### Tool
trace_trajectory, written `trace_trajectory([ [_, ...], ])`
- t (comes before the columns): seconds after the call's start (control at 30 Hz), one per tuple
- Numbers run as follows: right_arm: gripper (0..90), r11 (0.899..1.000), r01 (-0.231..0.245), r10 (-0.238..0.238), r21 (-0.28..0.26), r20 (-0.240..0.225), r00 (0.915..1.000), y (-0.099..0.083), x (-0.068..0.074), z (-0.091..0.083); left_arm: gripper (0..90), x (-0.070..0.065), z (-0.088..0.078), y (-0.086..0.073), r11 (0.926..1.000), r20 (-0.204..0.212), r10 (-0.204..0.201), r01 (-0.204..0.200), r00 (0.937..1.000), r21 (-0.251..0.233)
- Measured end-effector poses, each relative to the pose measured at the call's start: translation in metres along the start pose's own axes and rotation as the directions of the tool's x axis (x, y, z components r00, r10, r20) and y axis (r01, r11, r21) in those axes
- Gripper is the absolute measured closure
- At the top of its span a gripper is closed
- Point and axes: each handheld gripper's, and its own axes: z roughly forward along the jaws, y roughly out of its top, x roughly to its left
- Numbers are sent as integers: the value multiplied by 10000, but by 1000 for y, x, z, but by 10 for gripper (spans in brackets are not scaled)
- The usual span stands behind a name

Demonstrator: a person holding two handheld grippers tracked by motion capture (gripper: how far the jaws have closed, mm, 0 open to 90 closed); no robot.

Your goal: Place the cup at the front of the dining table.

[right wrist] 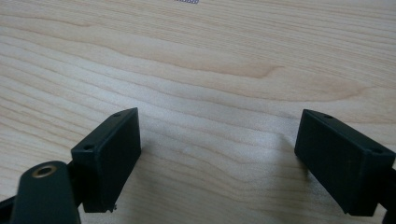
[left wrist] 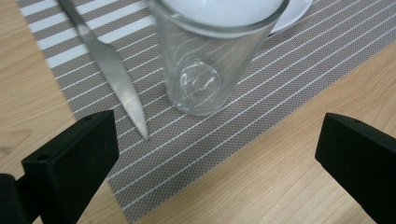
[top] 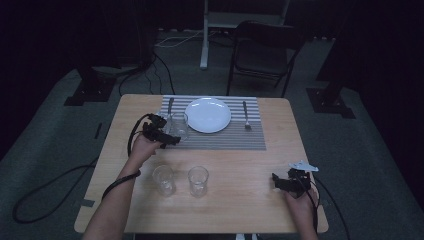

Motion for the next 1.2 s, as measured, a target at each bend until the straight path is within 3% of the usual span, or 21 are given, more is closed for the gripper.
trace_trajectory([
  [0.1,141,10000,3,-3,0,0,10000,0,0,0,0,3,-2,-7,10000,-169,51,-51,9998,24],
  [0.2,142,10000,1,-1,0,0,10000,0,0,0,0,9,-3,-15,9995,-1,-186,186,9998,242],
  [0.23,142,10000,2,-2,-2,1,10000,0,0,0,0,11,-5,-19,9993,-129,-270,273,9996,247],
  [0.3,142,10000,1,-1,-1,1,10000,0,0,0,0,15,-8,-24,9985,-116,-527,529,9985,146],
  [0.57,142,10000,-6,6,-2,1,10000,0,0,0,0,27,-21,-42,9955,-120,-942,943,9955,129],
  [1.2,142,10000,-5,5,-3,1,10000,0,0,0,0,47,-48,-87,9884,-231,-1513,1509,9882,-184],
])
